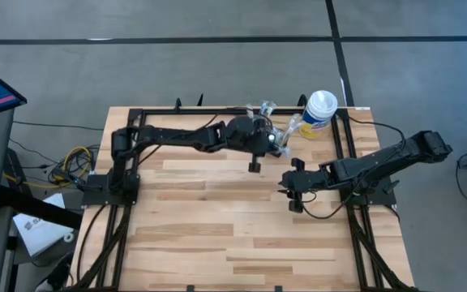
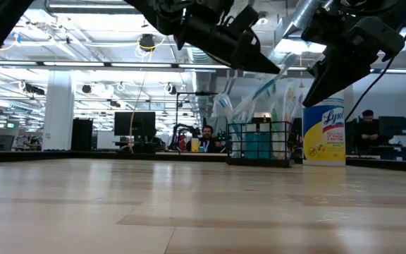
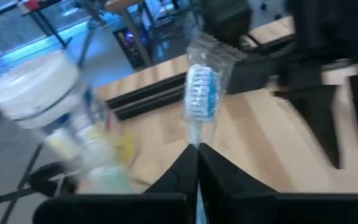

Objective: Pick & Place toothbrushing station
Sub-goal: Put the blue toothbrush into the mesh organizer

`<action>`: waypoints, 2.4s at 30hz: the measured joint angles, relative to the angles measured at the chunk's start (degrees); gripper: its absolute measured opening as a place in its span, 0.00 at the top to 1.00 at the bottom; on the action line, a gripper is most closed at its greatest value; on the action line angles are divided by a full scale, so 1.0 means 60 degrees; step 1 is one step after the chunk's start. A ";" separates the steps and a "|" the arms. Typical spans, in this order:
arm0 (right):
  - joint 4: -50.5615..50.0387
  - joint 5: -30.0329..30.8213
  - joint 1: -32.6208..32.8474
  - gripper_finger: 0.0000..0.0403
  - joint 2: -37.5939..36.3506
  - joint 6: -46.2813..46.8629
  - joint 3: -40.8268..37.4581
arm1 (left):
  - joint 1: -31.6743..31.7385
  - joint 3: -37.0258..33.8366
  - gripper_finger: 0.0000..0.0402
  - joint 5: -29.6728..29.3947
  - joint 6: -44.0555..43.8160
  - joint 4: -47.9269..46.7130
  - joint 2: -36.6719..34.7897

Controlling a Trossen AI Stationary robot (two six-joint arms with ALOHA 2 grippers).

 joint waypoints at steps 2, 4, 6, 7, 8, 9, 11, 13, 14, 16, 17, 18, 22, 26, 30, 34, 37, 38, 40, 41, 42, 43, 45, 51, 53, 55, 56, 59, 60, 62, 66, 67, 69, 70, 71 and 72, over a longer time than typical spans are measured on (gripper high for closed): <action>-0.0037 0.0000 -0.0002 0.72 0.0000 0.0000 0.0000 | 0.0164 0.0000 1.00 0.0001 -0.0004 0.0139 0.0002; -0.0043 0.0000 -0.0004 0.72 0.0000 0.0000 0.0000 | 0.0319 0.0000 1.00 0.0001 -0.0068 0.0306 0.0003; -0.0048 0.0000 -0.0004 0.72 0.0000 0.0023 0.0000 | 0.0479 0.0000 1.00 0.0001 -0.0214 0.0564 0.0004; -0.0052 0.0000 -0.0004 0.72 -0.0001 0.0061 0.0000 | 0.0559 0.0000 1.00 0.0001 -0.0247 0.0724 0.0004; -0.0057 0.0003 -0.0004 0.72 -0.0001 0.0116 0.0000 | 0.0641 0.0000 1.00 0.0001 -0.0250 0.0859 0.0004; -0.0067 0.0001 -0.0004 0.72 0.0002 0.0175 0.0000 | 0.0724 0.0000 1.00 0.0001 -0.0256 0.0998 0.0004; -0.0066 0.0002 -0.0004 0.72 -0.0001 0.0244 0.0000 | 0.0895 0.0000 1.00 0.0029 -0.0342 0.1324 0.0007; -0.0069 0.0004 -0.0004 0.72 0.0000 0.0246 -0.0007 | 0.1084 0.0000 1.00 0.0242 -0.0508 0.1703 0.0007; -0.0073 0.0004 -0.0004 0.72 0.0002 0.0248 -0.0011 | 0.1188 0.0000 1.00 0.0377 -0.0556 0.1877 0.0007; -0.0070 0.0004 -0.0004 0.72 -0.0001 0.0248 -0.0011 | 0.1370 0.0000 1.00 0.0540 -0.0591 0.2169 0.0008; -0.0071 0.0004 -0.0004 0.72 -0.0001 0.0248 -0.0011 | 0.1452 0.0000 1.00 0.0604 -0.0705 0.2323 0.0011; -0.0070 0.0004 -0.0004 0.72 0.0003 0.0248 -0.0011 | 0.1543 0.0000 1.00 0.0697 -0.0771 0.2493 0.0011; -0.0070 0.0004 -0.0004 0.72 0.0000 0.0248 -0.0011 | 0.1820 -0.0146 1.00 0.1085 -0.1249 0.3358 0.0011; -0.0070 0.0004 -0.0004 0.72 0.0000 0.0248 -0.0011 | 0.2012 -0.1167 1.00 0.1095 -0.1726 0.5324 0.0022; -0.0070 0.0004 -0.0004 0.72 0.0001 0.0240 -0.0011 | 0.2213 -0.2247 1.00 0.1287 -0.2251 0.7603 0.0022; -0.0070 0.0004 -0.0008 0.72 -0.0001 0.0196 -0.0011 | 0.2321 -0.3047 1.00 0.1222 -0.2571 0.9314 0.0033; -0.0068 0.0007 -0.0042 0.72 -0.0001 0.0150 -0.0011 | 0.2388 -0.3417 1.00 0.1158 -0.2779 0.9758 0.0014; -0.0067 0.0005 -0.0073 0.72 0.0001 0.0138 -0.0011 | 0.2389 -0.3517 1.00 0.1037 -0.2787 0.9783 0.0018; -0.0066 0.0007 -0.0136 0.72 -0.0001 0.0138 -0.0011 | 0.2389 -0.3658 1.00 0.0834 -0.2790 0.9937 0.0022; -0.0066 0.0010 -0.0171 0.72 -0.0001 0.0138 -0.0011 | 0.2388 -0.3688 1.00 0.0800 -0.2793 0.9992 0.0022; -0.0070 0.0007 -0.0216 0.72 0.0003 0.0138 -0.0011 | 0.2389 -0.3740 1.00 0.0775 -0.2813 1.0019 0.0018; -0.0066 0.0007 -0.0255 0.72 0.0001 0.0138 -0.0011 | 0.2385 -0.3793 1.00 0.0766 -0.2820 1.0023 0.0018; -0.0066 0.0007 -0.0328 0.72 -0.0001 0.0138 -0.0011 | 0.2368 -0.3879 1.00 0.0766 -0.2820 1.0114 0.0018; -0.0066 0.0011 -0.0386 0.72 -0.0001 0.0138 -0.0011 | 0.2360 -0.4083 1.00 0.0127 -0.2990 1.0566 0.0027; -0.0066 0.0011 -0.0386 0.72 0.0001 0.0138 -0.0011 | 0.2360 -0.4073 1.00 0.0040 -0.3140 1.0993 0.0191; -0.0067 0.0011 -0.0385 0.72 -0.0001 0.0138 -0.0011 | 0.2360 -0.4073 1.00 0.0012 -0.3290 1.1373 0.0443; -0.0066 0.0011 -0.0386 0.72 0.0002 0.0138 -0.0012 | 0.2360 -0.4073 1.00 0.0012 -0.3410 1.1449 0.0567; -0.0076 0.0011 -0.0386 0.72 -0.0001 0.0138 -0.0013 | 0.2360 -0.4073 1.00 0.0012 -0.3606 1.1587 0.0899; -0.0103 0.0011 -0.0386 0.72 -0.0001 0.0138 -0.0015 | 0.2360 -0.4073 1.00 0.0007 -0.3615 1.1640 0.0976; -0.0172 0.0011 -0.0386 0.72 -0.0001 0.0138 -0.0015 | 0.2360 -0.4073 1.00 -0.0068 -0.3731 1.1750 0.1068; -0.0208 0.0011 -0.0386 0.72 0.0003 0.0138 -0.0015 | 0.2360 -0.4073 1.00 -0.0090 -0.3738 1.1834 0.1102; -0.0208 0.0011 -0.0386 0.72 -0.0001 0.0138 -0.0015 | 0.2362 -0.4073 1.00 -0.0091 -0.3738 1.1835 0.1104; -0.0212 0.0011 -0.0386 0.72 0.0000 0.0138 -0.0015 | 0.2389 -0.4073 1.00 -0.0101 -0.3738 1.1840 0.1104; -0.0210 0.0011 -0.0386 0.72 0.0002 0.0138 -0.0015 | 0.2393 -0.4073 1.00 -0.0108 -0.3741 1.1833 0.1104; -0.0208 0.0011 -0.0386 0.72 0.0002 0.0138 -0.0015 | 0.2397 -0.4073 1.00 -0.0128 -0.3741 1.1785 0.1104; -0.0212 0.0011 -0.0386 0.72 0.0000 0.0138 -0.0015 | 0.2397 -0.4073 1.00 -0.0141 -0.3741 1.1764 0.1107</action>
